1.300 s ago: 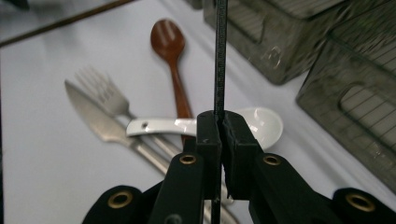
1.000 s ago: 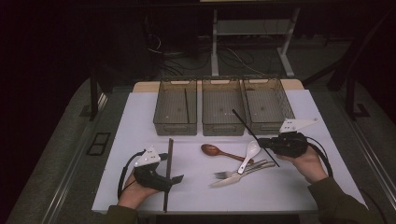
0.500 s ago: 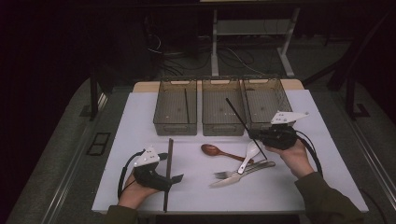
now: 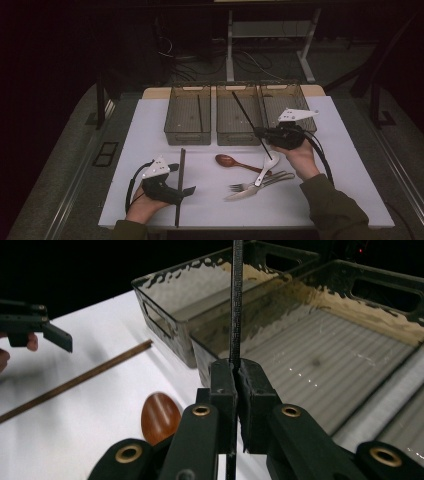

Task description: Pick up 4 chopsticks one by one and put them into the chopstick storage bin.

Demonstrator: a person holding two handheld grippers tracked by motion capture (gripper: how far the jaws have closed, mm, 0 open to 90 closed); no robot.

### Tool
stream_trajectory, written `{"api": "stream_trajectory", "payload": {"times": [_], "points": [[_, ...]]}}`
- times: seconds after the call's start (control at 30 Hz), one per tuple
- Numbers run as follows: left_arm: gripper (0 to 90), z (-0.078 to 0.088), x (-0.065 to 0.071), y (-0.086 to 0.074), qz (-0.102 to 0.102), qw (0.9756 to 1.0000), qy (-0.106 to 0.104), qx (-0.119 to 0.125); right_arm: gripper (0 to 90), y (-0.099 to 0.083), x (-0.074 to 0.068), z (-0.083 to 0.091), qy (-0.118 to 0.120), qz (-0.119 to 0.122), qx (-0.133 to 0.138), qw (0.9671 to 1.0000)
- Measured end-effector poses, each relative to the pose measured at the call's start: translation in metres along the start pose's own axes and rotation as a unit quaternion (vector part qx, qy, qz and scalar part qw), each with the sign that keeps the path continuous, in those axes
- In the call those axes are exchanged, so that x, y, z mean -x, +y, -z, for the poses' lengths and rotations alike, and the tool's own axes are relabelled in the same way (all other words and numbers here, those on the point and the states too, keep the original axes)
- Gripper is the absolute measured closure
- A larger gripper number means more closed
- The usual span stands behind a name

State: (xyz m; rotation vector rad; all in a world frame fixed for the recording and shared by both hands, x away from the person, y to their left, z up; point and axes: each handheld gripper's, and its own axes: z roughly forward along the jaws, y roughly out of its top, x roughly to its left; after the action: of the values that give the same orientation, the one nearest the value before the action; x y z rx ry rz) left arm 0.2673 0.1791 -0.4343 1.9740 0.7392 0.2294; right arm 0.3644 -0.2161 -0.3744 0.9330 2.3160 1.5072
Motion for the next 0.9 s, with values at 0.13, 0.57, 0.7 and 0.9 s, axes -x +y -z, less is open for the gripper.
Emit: {"api": "stream_trajectory", "payload": {"times": [0.13,0.57,0.7,0.9], "points": [[0.0,0.0,0.0,0.0,-0.001,1.0,0.0,-0.003,85.4,0.008,-0.004,-0.009,0.002,-0.001,0.009,1.0],[0.0,0.0,0.0,0.0,0.0,1.0,-0.001,-0.004,85.4,0.034,-0.008,-0.034,0.006,-0.015,0.033,0.9993],[0.0,0.0,0.001,0.001,0.0,1.0,-0.001,-0.003,85.4,0.042,-0.008,-0.042,0.003,-0.021,0.041,0.9989],[0.0,-0.001,0.001,0.001,-0.002,1.0,-0.002,-0.005,85.4,0.058,-0.009,-0.056,-0.001,-0.025,0.052,0.9983]]}}
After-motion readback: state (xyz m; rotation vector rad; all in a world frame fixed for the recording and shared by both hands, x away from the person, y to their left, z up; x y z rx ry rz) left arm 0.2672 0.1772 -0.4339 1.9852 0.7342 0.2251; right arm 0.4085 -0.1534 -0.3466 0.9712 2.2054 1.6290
